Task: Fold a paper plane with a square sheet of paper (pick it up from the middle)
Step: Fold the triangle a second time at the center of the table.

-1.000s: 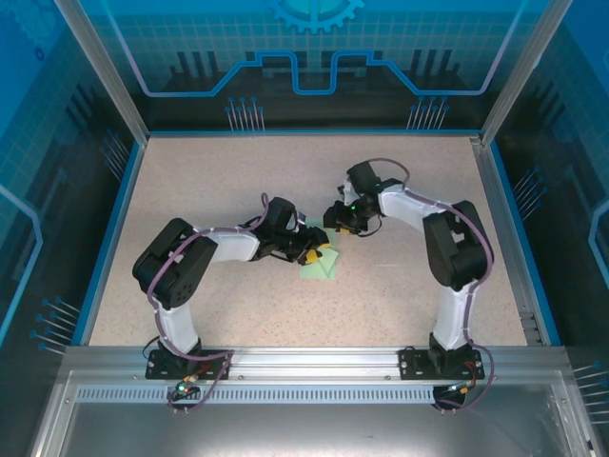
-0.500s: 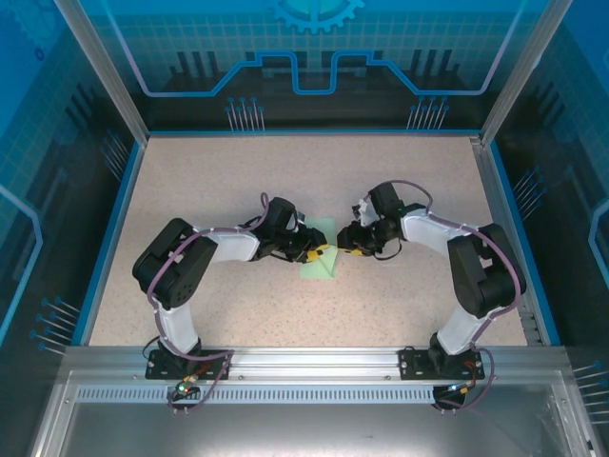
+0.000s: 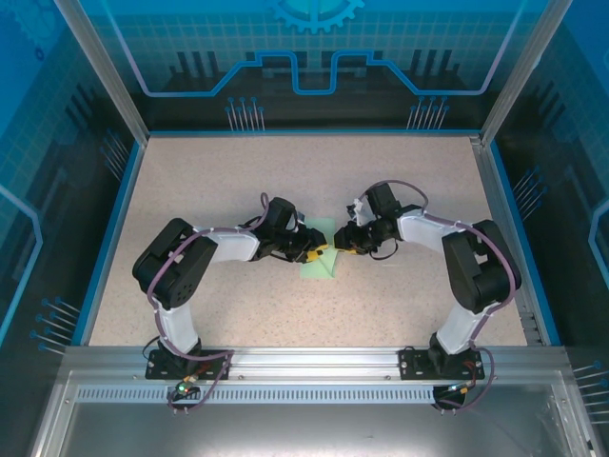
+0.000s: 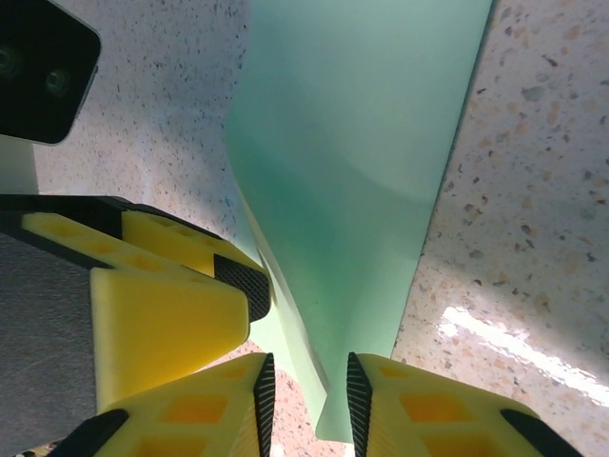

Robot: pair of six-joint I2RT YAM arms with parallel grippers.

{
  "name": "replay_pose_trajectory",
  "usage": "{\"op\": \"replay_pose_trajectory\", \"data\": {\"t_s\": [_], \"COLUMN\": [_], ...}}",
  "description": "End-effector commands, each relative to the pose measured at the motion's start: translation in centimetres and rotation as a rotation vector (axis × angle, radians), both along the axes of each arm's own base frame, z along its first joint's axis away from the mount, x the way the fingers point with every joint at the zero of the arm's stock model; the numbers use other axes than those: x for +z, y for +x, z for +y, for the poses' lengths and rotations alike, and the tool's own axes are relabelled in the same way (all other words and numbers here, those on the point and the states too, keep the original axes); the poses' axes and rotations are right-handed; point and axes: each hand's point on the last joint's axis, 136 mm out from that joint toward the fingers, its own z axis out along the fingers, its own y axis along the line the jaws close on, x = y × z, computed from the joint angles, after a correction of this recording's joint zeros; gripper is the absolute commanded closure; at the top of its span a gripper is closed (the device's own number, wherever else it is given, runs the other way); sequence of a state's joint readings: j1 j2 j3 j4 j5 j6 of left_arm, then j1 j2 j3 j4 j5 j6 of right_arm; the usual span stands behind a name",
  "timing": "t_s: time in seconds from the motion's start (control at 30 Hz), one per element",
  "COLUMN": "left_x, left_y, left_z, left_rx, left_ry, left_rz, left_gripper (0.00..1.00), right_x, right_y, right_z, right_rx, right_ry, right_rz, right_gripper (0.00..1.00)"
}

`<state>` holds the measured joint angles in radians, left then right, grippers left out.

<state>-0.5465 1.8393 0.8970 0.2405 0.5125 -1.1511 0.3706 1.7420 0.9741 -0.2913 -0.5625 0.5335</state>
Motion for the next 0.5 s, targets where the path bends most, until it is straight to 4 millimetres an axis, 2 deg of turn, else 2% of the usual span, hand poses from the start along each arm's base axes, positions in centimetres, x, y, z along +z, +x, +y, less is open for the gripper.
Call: {"op": "replay_pose_trajectory", "data": {"t_s": [0.0, 0.2, 0.37, 0.47], "left_x": [0.2, 0.6, 2.7, 3.2], "left_y": [0.2, 0.2, 0.3, 0.2], "left_z": [-0.2, -0.3, -1.1, -1.3], "left_rx": [-0.001, -0.007, -0.035, -0.048], "left_ry": [0.010, 0.001, -0.066, -0.099], "left_rz": [-0.008, -0.015, -0.069, -0.085], "left_gripper": [0.66, 0.66, 0.66, 0.65], "right_x": [-0.2, -0.4, -1.2, -1.3], "right_y": [-0.5, -0.3, 0.0, 0.1], "right_z": [0.9, 0.6, 0.2, 0.3], "right_rx": [0.047, 0.046, 0.058, 0.072], "right_ry": [0.027, -0.005, -0.056, -0.077], "right_rz": [-0.001, -0.022, -0.031, -0.041], "right_gripper": [0.75, 0.89, 0.91, 0.91]}}
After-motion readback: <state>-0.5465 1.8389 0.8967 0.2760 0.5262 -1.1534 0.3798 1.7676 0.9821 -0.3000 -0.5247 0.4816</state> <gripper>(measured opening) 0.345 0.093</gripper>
